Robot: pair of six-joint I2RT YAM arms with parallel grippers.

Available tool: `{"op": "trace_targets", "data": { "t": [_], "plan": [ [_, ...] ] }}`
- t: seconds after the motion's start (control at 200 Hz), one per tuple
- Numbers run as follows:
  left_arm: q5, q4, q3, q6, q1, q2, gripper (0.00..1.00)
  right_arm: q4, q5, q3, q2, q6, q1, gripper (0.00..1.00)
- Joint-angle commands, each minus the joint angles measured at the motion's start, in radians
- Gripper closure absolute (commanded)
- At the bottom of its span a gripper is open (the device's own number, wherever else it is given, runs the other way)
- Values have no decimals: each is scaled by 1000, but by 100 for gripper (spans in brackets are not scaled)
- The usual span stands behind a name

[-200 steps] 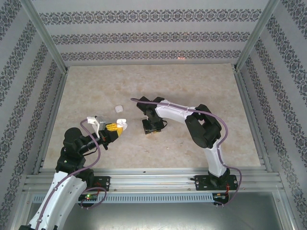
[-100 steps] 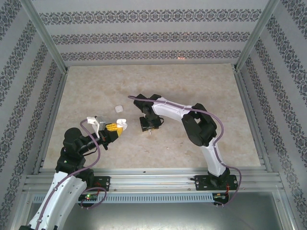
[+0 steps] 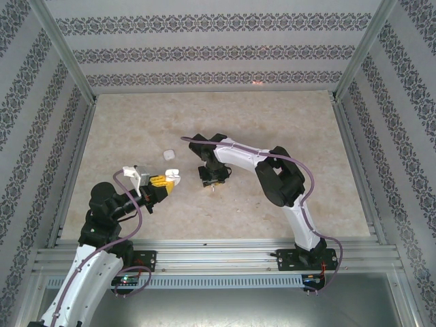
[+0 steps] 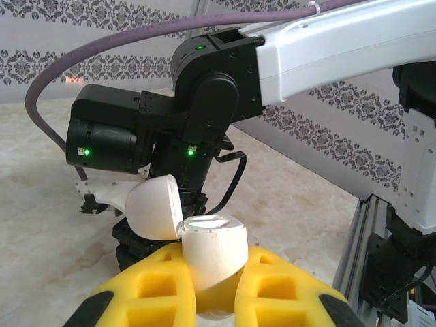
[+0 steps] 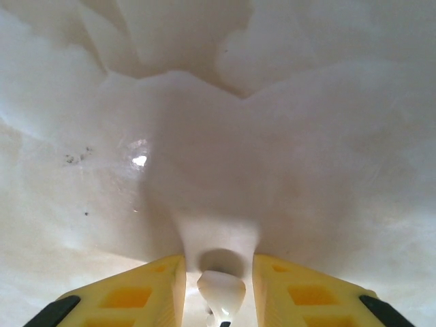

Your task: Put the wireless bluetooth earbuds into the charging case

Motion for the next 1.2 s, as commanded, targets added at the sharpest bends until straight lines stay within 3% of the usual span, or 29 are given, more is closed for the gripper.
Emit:
{"op": "trace_targets", "data": {
  "t": [0.0, 0.52, 0.874, 1.199],
  "plan": [
    [10, 17, 1, 11, 8, -12, 100, -56, 35, 16, 32, -4, 17, 69],
    [10, 27, 1, 2, 9, -17, 100, -112, 80, 46, 40, -15, 43, 78],
    [31, 114, -34, -60, 8, -7, 100, -94, 159, 37, -85, -50, 43, 81],
    [119, 314, -57, -142, 8, 109, 100, -49, 348, 5, -336, -148, 84, 82]
  ]
}}
